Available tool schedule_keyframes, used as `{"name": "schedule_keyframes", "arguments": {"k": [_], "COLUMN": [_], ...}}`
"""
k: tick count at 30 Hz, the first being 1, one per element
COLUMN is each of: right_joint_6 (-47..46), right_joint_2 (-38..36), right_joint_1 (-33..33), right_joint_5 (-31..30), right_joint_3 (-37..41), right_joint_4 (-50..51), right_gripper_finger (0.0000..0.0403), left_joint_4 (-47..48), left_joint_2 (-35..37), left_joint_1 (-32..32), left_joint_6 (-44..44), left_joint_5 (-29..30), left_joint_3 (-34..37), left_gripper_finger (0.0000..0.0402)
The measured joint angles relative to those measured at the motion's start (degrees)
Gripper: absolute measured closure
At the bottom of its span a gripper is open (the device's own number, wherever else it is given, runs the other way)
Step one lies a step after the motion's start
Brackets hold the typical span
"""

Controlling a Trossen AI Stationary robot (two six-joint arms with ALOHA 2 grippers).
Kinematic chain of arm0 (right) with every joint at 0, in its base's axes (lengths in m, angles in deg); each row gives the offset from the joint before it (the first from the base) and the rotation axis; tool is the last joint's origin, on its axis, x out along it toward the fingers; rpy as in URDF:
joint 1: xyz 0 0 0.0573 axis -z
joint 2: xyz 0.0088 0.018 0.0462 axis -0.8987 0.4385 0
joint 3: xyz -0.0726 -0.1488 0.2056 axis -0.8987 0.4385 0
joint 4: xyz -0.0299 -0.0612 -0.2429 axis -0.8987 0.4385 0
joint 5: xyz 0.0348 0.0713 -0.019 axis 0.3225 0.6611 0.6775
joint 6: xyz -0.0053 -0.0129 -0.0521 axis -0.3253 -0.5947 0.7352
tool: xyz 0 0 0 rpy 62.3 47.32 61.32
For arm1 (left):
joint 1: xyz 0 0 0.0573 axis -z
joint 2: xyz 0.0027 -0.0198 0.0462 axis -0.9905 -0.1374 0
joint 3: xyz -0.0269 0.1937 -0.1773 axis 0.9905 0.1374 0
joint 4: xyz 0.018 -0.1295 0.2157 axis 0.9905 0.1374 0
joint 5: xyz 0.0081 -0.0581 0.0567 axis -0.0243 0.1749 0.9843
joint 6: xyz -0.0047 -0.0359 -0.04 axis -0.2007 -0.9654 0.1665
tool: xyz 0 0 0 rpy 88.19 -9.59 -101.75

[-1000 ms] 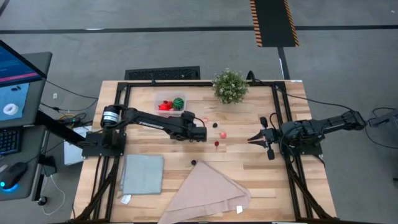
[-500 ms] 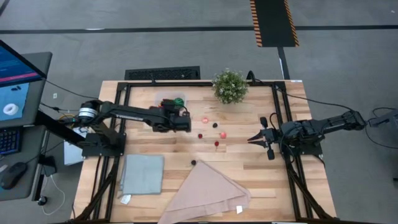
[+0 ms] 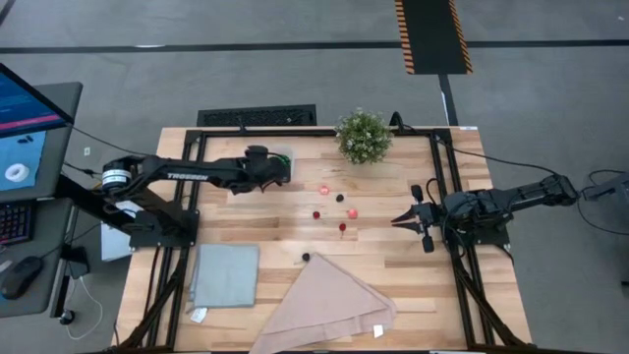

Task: Pick and placing Produce into tupperware
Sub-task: Put the pink peach into the transparent container, then put the red cherry into the transparent container

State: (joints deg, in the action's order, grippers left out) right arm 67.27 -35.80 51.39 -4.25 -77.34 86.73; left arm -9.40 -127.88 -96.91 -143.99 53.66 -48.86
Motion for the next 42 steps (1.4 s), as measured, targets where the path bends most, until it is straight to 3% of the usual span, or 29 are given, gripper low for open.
{"name": "schedule_keyframes", "arguments": {"k": [4, 7, 20, 35, 42], "right_joint_6": [0.0, 0.0, 0.0, 0.0, 0.0], "right_joint_2": [0.0, 0.0, 0.0, 0.0, 0.0], "right_joint_1": [0.0, 0.0, 0.0, 0.0, 0.0], "right_joint_5": [0.0, 0.0, 0.0, 0.0, 0.0], "right_joint_3": [0.0, 0.0, 0.0, 0.0, 0.0], "right_joint_4": [0.0, 0.0, 0.0, 0.0, 0.0], "right_gripper_finger": [0.0339, 0.0339, 0.0339, 0.0339, 0.0339], "left_joint_4": [-1.3, -2.9, -15.8, -20.3, -24.7], "left_joint_2": [0.0, 0.0, -4.4, -16.1, -16.8], "left_joint_1": [1.0, 2.3, 13.8, 18.5, 18.2], "left_joint_6": [0.4, 1.2, 15.4, 57.2, 73.3], "left_joint_5": [0.2, 0.7, -2.3, -12.2, -20.2], "left_joint_3": [0.3, 0.3, 0.2, -6.4, -6.7], "left_gripper_finger": [0.0189, 0.0169, 0.0169, 0.0169, 0.0179]}}
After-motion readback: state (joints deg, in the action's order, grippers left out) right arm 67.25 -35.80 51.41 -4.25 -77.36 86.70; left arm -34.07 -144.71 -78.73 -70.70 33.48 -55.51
